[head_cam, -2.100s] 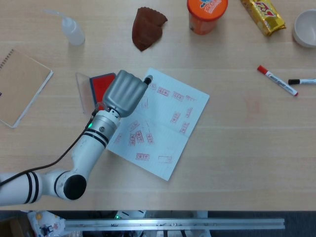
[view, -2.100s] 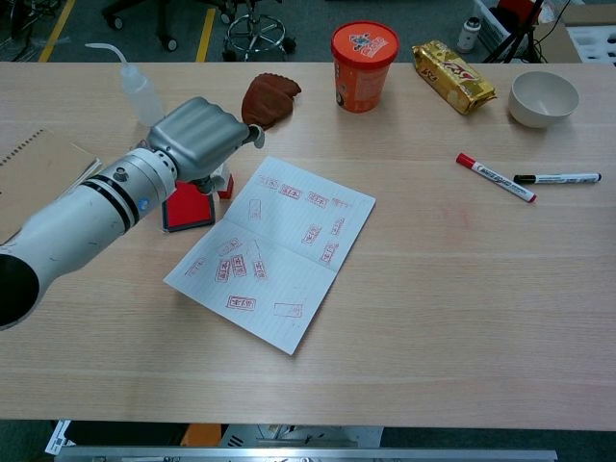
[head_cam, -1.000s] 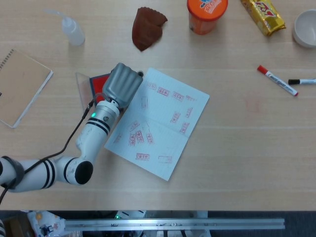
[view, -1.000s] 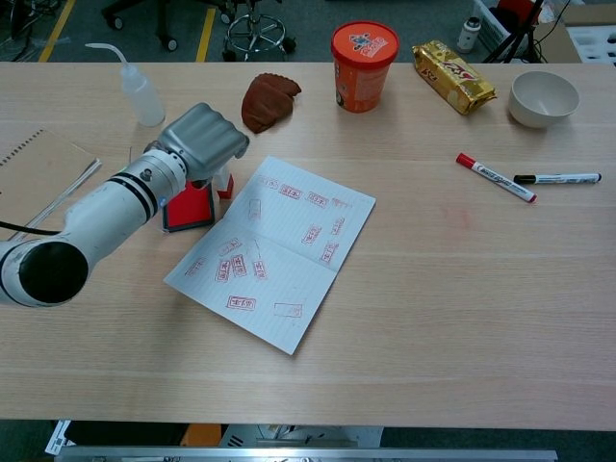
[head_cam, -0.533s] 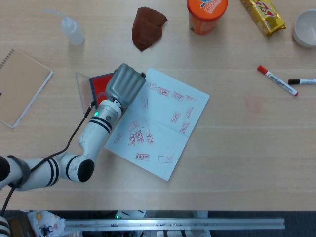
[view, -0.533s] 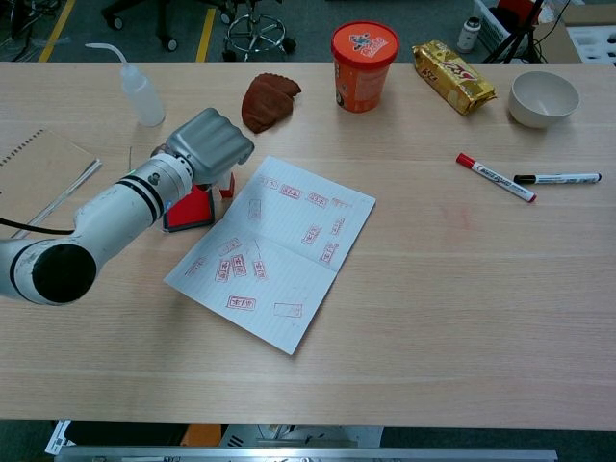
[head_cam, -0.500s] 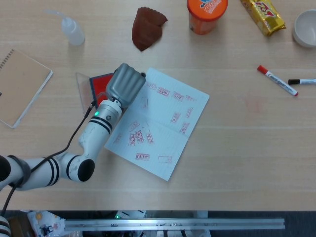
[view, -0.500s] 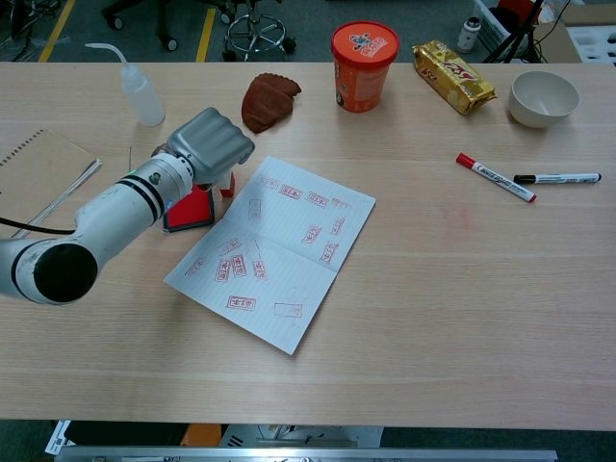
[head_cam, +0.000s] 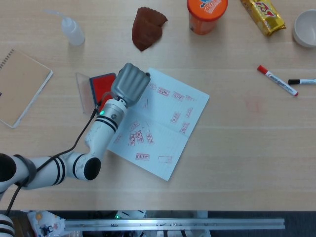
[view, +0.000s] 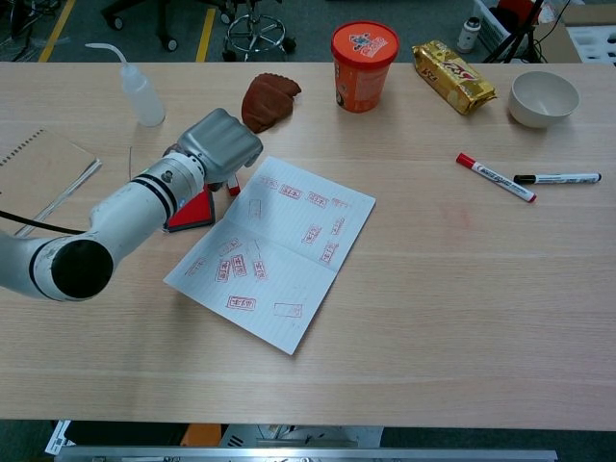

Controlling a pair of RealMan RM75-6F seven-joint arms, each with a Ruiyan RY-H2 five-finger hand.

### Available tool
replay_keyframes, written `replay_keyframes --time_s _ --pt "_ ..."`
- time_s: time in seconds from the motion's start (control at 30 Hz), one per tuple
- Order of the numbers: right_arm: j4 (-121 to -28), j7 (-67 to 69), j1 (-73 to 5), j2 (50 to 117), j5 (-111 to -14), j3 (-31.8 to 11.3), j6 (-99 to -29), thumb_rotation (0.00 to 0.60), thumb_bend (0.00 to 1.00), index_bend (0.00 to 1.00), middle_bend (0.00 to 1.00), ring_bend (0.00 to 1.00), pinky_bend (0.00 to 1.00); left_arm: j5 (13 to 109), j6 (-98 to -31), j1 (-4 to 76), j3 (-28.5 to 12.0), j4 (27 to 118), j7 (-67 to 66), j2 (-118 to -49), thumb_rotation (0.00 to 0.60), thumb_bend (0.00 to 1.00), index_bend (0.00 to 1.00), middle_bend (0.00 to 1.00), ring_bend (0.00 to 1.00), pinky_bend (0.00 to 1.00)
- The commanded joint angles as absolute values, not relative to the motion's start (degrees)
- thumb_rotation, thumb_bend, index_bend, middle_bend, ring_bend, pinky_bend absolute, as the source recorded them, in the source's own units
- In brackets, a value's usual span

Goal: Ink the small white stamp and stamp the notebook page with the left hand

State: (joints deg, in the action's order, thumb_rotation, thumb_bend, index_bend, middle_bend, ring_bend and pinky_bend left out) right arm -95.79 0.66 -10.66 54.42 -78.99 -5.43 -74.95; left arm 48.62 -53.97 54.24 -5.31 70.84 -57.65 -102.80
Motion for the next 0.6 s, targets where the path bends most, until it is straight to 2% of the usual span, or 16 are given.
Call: replay_keyframes --time_s 0.03,0.3,0.6 --pt "-95.6 0.8 -10.6 54.5 -79.0 -5.4 -74.9 0.6 0.07 0.43 0.51 0.41 0.51 48.7 -54.5 54.4 -5.1 71.0 -58.3 -102.6 0.6 0.27 0.4 0.99 1.0 1.0" --pt "-94.9 1.6 -10.6 54.7 -79.3 -5.3 -74.7 0.6 0.07 0.43 0.51 0.41 0.51 49.1 -55.5 53.8 -4.0 72.9 -58.8 -100.4 0.6 0.27 0.4 0.99 1.0 1.0" --pt "-95.3 1.5 -10.0 54.4 -79.3 -5.2 -75.5 0.6 0.07 0.43 0.51 0.41 0.51 50.6 -53.6 53.9 -4.0 69.6 -55.8 -101.6 0.6 0.27 0.4 0.98 1.0 1.0"
